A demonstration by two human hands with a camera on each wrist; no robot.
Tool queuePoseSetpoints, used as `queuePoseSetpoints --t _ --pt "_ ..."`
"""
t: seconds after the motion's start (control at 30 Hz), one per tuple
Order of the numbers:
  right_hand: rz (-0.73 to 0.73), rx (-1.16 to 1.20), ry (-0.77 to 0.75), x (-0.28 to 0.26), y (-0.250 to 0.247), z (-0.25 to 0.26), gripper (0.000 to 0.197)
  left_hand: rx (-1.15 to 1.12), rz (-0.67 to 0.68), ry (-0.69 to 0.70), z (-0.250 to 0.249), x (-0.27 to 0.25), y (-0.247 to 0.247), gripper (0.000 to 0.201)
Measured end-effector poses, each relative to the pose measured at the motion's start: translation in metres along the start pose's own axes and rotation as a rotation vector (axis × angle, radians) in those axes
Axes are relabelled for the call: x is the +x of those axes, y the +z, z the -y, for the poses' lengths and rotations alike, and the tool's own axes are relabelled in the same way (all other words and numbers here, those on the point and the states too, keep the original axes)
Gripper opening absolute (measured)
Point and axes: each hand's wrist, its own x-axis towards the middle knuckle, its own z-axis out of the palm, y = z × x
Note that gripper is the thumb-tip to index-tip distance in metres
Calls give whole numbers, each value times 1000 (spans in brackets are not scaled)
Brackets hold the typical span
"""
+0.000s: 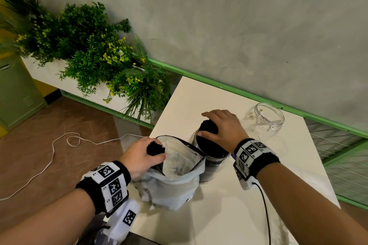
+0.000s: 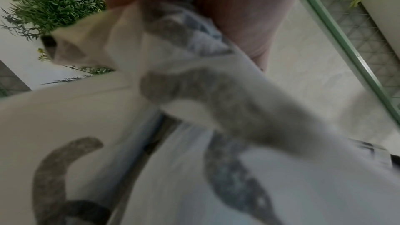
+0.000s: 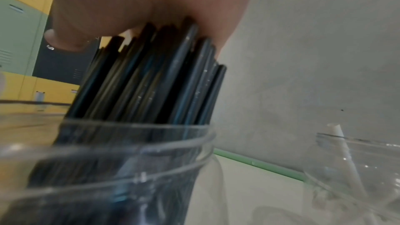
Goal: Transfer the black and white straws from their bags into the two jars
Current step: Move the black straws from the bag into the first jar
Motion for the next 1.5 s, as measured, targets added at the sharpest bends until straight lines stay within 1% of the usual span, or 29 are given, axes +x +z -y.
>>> queuePoseSetpoints --t 0.2,0.3,0.37,0.47,0.53,0.57,0.6,0.63,0.7,0.73,0.77,0.83,0.87,0.9,0.97,1.07,1.13,1.17,1.23,1.3,1.33,1.4,1.5 --pt "-186 170 93 -31 -6 -19 73 -14 -1 -13 2 -1 1 45" --pt "-199 225 130 -48 -2 -23 73 -20 4 -18 1 -1 2 33" --pt "-239 245 157 -56 1 -18 70 -21 1 -14 1 0 2 28" --pt "-408 220 140 -66 5 0 56 -33 -8 -19 3 1 3 27" --pt "-516 240 77 -74 10 21 42 -27 -19 -23 3 2 4 25" --pt "-536 287 24 -77 13 34 34 -29 -28 -24 3 2 4 22" --pt "-519 355 -38 -80 16 48 26 -36 -37 -26 3 2 5 19" --pt "-469 419 -99 -82 19 62 19 -42 -49 -26 3 1 5 17" --pt "-334 484 -196 -84 24 88 16 -21 -77 -21 2 0 6 17" --pt "-248 479 -224 -84 25 99 20 -10 -90 -21 1 -1 6 17" --pt "-142 455 -232 -83 26 109 30 -14 -103 -21 0 -1 7 16" --pt "91 358 -190 -80 32 122 48 -45 -126 -26 0 -3 8 17" --pt "160 306 -173 -80 36 128 48 -56 -131 -29 0 -3 8 18" --pt "163 267 -177 -80 41 132 40 -61 -135 -33 1 -3 9 20" --pt "56 252 -211 -84 50 136 20 -75 -137 -54 6 -2 8 26" --pt "-73 188 -293 -92 64 134 11 -149 -136 -78 11 -2 6 41" --pt "-88 168 -348 -99 69 130 8 -183 -138 -84 13 -2 5 48" --pt "-86 192 -354 -101 70 127 10 -197 -137 -86 13 -2 5 48" --pt "-86 333 -307 -104 71 123 19 -229 -133 -89 12 -2 5 43" --pt "-107 529 -184 -103 69 123 24 -253 -128 -95 10 -3 7 31" --pt "-118 594 -117 -102 69 122 22 -258 -122 -92 10 -3 8 28" --pt "-79 607 -22 -95 72 121 17 -265 -111 -78 11 -3 9 28" --pt "47 511 1 -87 79 123 29 -273 -98 -68 11 -2 11 32"
